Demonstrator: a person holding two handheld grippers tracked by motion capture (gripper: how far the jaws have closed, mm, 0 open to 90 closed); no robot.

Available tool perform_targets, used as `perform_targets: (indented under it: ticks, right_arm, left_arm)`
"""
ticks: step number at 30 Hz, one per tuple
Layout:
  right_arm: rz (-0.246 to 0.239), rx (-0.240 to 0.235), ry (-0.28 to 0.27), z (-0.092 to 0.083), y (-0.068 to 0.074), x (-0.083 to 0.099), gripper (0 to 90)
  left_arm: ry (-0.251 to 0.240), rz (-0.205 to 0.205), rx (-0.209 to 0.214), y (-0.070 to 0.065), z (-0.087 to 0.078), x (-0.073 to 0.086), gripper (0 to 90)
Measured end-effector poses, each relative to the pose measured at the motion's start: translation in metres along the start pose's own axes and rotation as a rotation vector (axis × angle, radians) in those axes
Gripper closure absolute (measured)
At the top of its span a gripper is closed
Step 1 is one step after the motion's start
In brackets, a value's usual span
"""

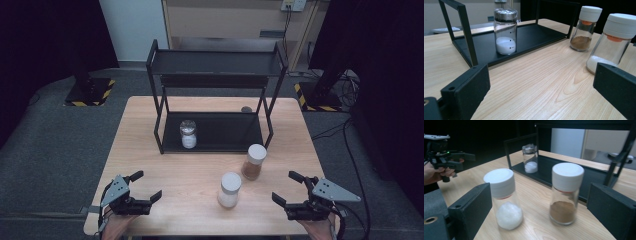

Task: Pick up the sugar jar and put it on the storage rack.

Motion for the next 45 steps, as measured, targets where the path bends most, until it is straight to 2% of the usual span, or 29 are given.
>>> perform_targets:
  ticks: [4,9,26,36,45]
  right_arm:
    - [-0.020,-0.022,0.016,0.008,0.003,-0.007,6.7]
    - [-0.021,-0.060,0.036,0.020,0.006,-0.013,6.7]
    - [-0.033,-0.142,0.089,0.059,0.016,-0.018,6.7]
    - [-0.027,-0.156,0.119,0.080,0.019,-0.015,6.7]
    - [-0.047,-0.136,0.148,0.097,0.026,-0.011,7.9]
  left_arm:
    - [-0.002,-0.003,0.001,0.001,0.000,0.001,0.1]
    - [-0.001,0.001,0.000,0.000,-0.001,0.000,0.1]
    - [0.009,-0.003,0.015,0.002,0.001,0.000,0.1]
    - [0.010,-0.004,0.023,0.002,0.002,0.000,0.1]
    - [0.011,-0.002,0.023,0.002,0.002,0.000,0.1]
Point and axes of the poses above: each handheld gripper's, and its own axes: z roughly forward along the jaws, x roughly out of its underside, y roughly to its left, the point moved 3 cm from there along z, roughly forward along the jaws, and after that the axes turned 11 degrees about z, right-handed, at the moved point
